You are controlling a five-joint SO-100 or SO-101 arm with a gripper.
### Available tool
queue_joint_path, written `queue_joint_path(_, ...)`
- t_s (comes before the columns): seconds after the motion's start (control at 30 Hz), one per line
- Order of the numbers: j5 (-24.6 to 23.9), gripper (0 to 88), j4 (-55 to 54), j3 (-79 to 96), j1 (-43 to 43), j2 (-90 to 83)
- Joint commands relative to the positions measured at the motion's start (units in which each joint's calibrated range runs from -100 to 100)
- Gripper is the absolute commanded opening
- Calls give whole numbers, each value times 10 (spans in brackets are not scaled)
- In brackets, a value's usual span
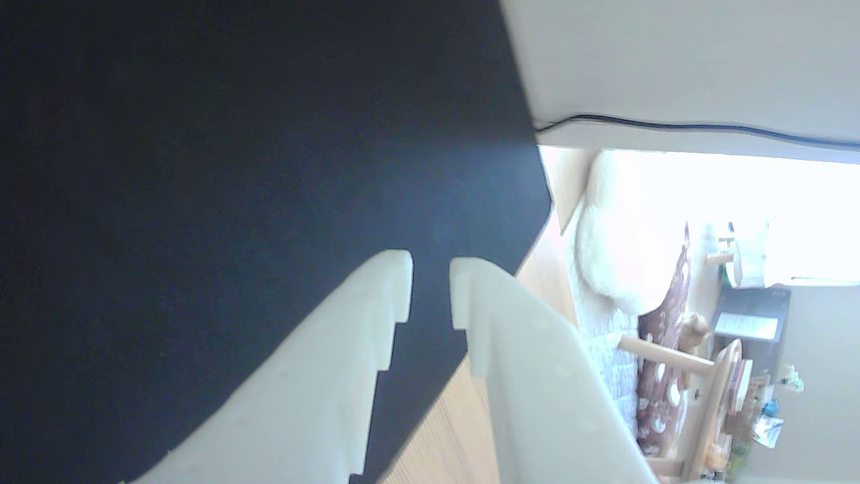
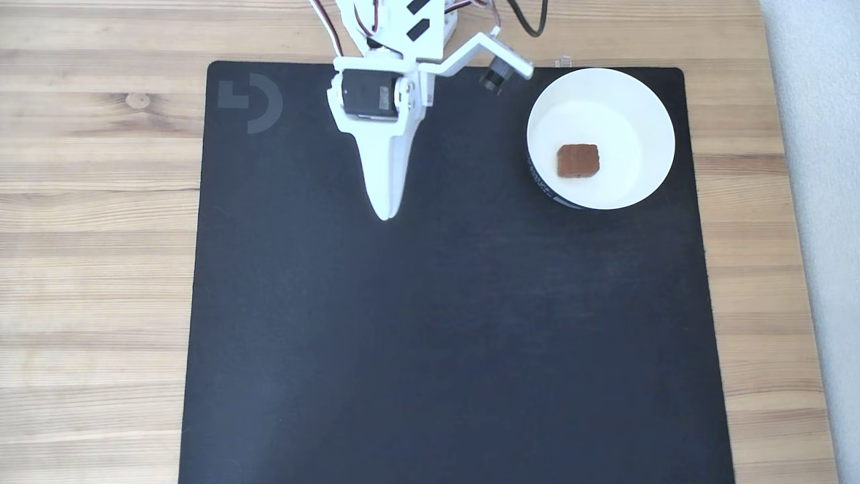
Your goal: Pick up the toy and place it on the plate
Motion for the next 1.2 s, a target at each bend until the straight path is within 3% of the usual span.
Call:
queue_joint_path(0.0, 27, 26, -12, 102, 9, -100)
queue_joint_path(0.17, 29, 26, 67, 153, 10, -222)
queue_joint_path(0.4, 30, 26, 177, 151, 11, -253)
queue_joint_path(0.53, 82, 26, 227, 151, 9, -253)
queue_joint_path(1.17, 82, 27, 228, 151, 9, -253)
